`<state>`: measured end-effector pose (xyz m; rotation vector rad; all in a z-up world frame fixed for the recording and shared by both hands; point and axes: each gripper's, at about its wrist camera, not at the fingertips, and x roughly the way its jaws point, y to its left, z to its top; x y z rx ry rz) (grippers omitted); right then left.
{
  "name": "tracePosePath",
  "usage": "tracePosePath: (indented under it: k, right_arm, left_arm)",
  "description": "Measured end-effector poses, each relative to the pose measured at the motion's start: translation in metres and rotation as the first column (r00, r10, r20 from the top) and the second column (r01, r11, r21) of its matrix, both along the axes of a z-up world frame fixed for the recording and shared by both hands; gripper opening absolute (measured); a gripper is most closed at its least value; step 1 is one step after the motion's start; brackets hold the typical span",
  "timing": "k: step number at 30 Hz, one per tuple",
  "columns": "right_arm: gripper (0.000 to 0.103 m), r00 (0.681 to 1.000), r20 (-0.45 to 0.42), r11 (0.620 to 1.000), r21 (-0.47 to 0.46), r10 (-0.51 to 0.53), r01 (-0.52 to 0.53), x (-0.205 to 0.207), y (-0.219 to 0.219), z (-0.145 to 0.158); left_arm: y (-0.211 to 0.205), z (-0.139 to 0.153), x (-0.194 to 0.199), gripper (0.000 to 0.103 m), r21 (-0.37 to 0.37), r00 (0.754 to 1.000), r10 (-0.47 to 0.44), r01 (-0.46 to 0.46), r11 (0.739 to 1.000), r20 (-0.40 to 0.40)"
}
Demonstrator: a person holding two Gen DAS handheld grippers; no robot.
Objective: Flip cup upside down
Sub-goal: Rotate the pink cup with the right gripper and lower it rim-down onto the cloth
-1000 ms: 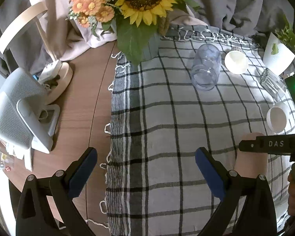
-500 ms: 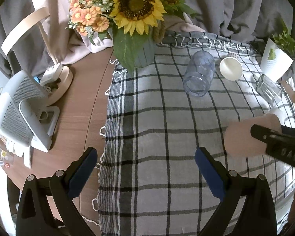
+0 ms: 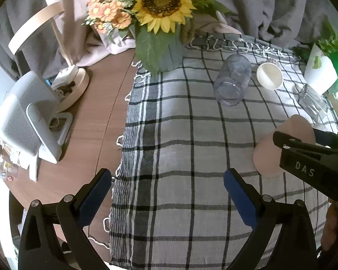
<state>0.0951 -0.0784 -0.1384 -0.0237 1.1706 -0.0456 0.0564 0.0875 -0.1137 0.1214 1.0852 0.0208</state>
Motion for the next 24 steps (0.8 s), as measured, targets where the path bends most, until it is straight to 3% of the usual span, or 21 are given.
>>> tracePosePath:
  k: [7,8,10,11,18,24]
  right_arm:
    - [0.066,1.0,0.0,1.0,0.016,-0.002,0.002,0.0,-0.001,0.0]
    - [0.068,1.0,0.002,1.0,0.024,-0.002,0.002,-0.001,-0.002,0.0]
    - [0.083,1.0,0.007,0.999,0.049,-0.001,0.001,-0.005,-0.004,0.002]
    - [0.083,1.0,0.017,0.999,0.054,-0.005,0.004,-0.007,-0.005,0.004]
    - [0.086,0.99,0.132,0.993,0.11,-0.053,0.038,-0.055,-0.034,0.056]
    - [0.094,0.953,0.288,0.994,0.085,-0.095,0.073,-0.108,-0.061,0.104]
  left_arm:
    - [-0.001,0.004,-0.003,0.101,0.017,1.0,0.015,-0.015,1.0,0.007]
    - [-0.002,0.005,-0.004,0.101,0.017,1.0,0.012,-0.012,1.0,0.009]
    - [-0.003,0.01,-0.006,0.101,0.014,1.0,0.016,-0.017,1.0,0.018]
    - [-0.003,0.012,-0.007,0.101,0.013,1.0,0.019,-0.019,1.0,0.024]
    - [-0.016,0.041,-0.022,0.102,-0.013,0.996,0.03,-0.029,0.999,0.088]
    - [-0.045,0.068,-0.045,0.102,-0.015,0.985,-0.014,0.017,1.0,0.169]
